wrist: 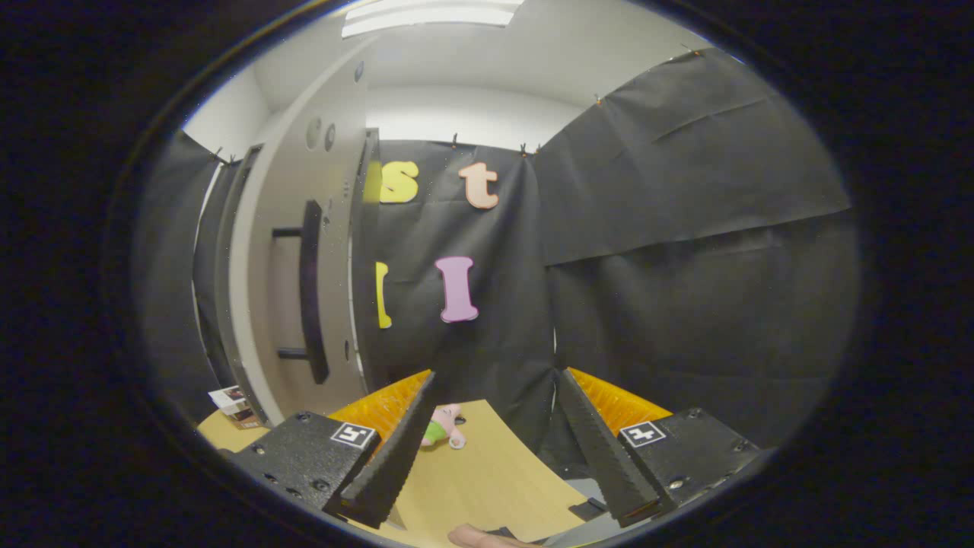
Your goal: Open the shoe cabinet door, grab the shoes and put them into the shoe cabinet, then close the shoe cabinet door.
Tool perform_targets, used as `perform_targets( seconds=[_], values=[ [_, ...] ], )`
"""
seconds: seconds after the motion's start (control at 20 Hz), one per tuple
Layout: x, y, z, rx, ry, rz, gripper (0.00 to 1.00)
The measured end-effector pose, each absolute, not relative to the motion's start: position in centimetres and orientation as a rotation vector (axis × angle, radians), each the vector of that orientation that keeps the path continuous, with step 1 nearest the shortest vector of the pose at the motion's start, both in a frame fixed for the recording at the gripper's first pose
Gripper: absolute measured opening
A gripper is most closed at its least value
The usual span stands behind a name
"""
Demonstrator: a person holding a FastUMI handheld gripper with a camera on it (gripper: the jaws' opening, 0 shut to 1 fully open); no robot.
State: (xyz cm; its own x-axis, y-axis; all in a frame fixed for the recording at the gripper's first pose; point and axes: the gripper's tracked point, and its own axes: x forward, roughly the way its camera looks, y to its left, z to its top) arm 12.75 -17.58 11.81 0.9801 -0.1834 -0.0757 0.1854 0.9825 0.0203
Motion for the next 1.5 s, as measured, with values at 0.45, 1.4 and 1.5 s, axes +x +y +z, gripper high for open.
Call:
perform_targets(
  seconds=[0.45,1.4,1.5],
  values=[
    [17.1,-14.0,7.6,0.07,0.158,-0.083,1.0],
    [17.1,-2.2,5.2,0.013,0.162,-0.006,0.95],
    [17.1,-1.4,5.8,0.004,0.13,-0.027,0.94]
  ],
)
